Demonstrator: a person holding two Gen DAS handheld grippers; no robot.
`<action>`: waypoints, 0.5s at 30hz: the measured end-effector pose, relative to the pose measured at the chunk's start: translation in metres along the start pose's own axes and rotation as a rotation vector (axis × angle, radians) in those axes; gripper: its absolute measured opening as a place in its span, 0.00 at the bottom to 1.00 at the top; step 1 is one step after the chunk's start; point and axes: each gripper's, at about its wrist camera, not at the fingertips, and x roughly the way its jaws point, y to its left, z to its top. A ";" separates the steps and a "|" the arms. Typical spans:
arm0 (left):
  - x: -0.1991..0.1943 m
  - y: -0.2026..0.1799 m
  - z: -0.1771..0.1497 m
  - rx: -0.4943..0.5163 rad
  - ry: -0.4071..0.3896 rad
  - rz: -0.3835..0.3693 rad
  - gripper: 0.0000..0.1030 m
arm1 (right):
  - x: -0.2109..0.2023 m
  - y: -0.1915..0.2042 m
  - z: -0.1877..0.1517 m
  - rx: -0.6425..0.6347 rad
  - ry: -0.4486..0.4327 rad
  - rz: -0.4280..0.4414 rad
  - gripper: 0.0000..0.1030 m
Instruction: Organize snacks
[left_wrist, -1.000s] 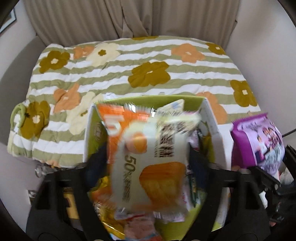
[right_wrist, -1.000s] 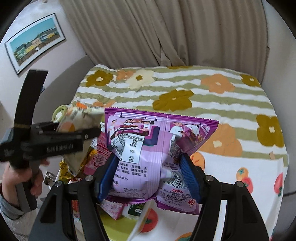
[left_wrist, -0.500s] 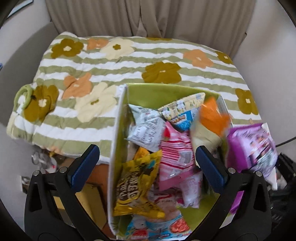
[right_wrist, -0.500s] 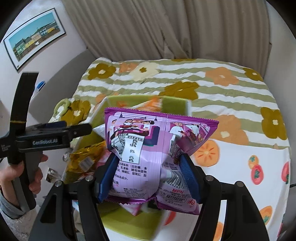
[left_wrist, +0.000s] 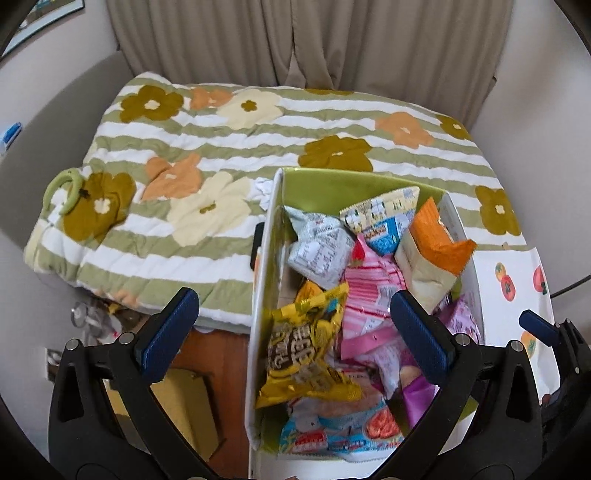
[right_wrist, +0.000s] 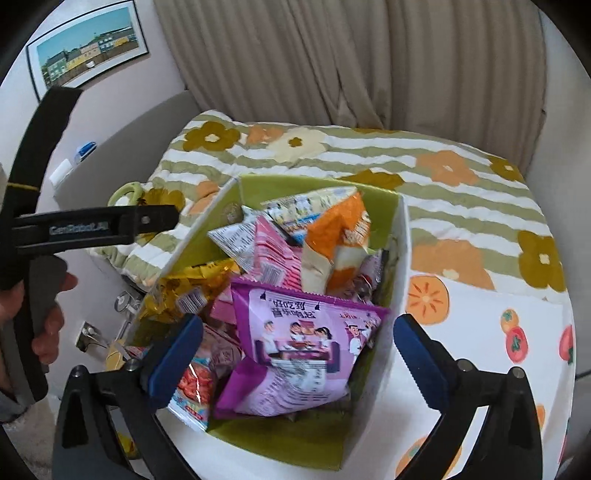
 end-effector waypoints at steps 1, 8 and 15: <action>-0.002 -0.001 -0.002 -0.001 -0.001 0.000 1.00 | -0.001 -0.002 -0.001 0.008 0.002 0.003 1.00; -0.033 -0.018 -0.023 -0.012 -0.036 0.024 1.00 | -0.029 -0.007 -0.005 0.002 -0.044 0.010 1.00; -0.083 -0.060 -0.061 0.001 -0.102 0.025 1.00 | -0.087 -0.026 -0.021 0.014 -0.134 -0.004 1.00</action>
